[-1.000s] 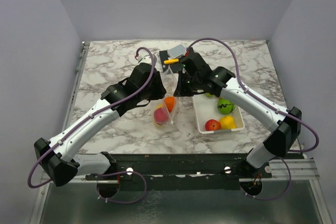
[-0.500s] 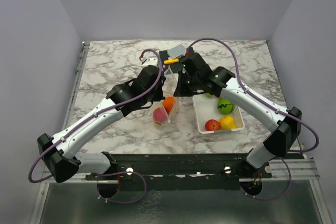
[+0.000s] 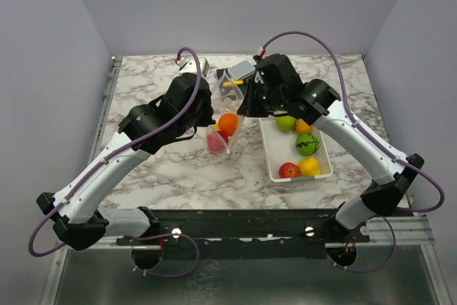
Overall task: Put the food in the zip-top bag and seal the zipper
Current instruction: Adjust the zipper food storage bag at the center of the board.
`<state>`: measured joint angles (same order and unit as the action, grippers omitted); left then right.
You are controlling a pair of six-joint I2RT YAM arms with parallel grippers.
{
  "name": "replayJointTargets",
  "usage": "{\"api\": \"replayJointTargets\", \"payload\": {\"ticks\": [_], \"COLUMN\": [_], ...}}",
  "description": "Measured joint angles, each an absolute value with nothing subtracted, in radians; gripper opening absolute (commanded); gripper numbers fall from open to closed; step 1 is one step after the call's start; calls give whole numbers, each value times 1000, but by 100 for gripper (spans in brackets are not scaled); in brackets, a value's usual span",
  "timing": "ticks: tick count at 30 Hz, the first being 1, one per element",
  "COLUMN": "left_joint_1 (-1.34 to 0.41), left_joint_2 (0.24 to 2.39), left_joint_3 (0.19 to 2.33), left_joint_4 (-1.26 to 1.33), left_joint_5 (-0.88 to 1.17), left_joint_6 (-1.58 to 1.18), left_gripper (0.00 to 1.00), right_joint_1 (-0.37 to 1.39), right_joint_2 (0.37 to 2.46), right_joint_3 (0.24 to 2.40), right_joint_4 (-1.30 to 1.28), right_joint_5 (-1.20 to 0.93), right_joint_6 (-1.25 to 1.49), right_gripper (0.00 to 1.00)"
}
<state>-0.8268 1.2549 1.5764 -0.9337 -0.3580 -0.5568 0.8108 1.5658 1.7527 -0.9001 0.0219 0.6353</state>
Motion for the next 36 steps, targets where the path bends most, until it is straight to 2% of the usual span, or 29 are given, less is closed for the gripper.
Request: {"api": "replayJointTargets", "payload": {"ticks": [5,12,16,19,22,26,31,36], "left_joint_1": [-827,-800,-766,-764,-765,-765,-765,-765], "left_joint_2": [1235,1264,1317,1303,1272,1202,1134,1152], "left_joint_3": [1565,1272,1206,1270,1442,1569,1558,1502], "left_joint_4": [-948,-827,-809,-815,-825,-825,-841,-871], "left_joint_5": [-346,-314,-285,-278,-273,-256,-235,-209], "left_joint_6": [-544,-533,-527,-515,-507,-508,-519,-533], "left_gripper": [0,0,0,0,0,0,0,0], "right_joint_1": [810,790,788,785,786,786,786,786], "right_joint_2": [1567,1685,1740,1703,1660,1586,1535,1547], "right_joint_3": [1778,1594,1529,1573,1690,1815,1840,1755], "right_joint_4": [-913,-848,-849,-878,-906,-921,-935,-937], "right_joint_5": [21,-7,-14,-6,5,23,46,43], "right_joint_6": [620,620,620,620,616,611,608,609], "right_gripper": [0,1,1,1,0,1,1,1]}}
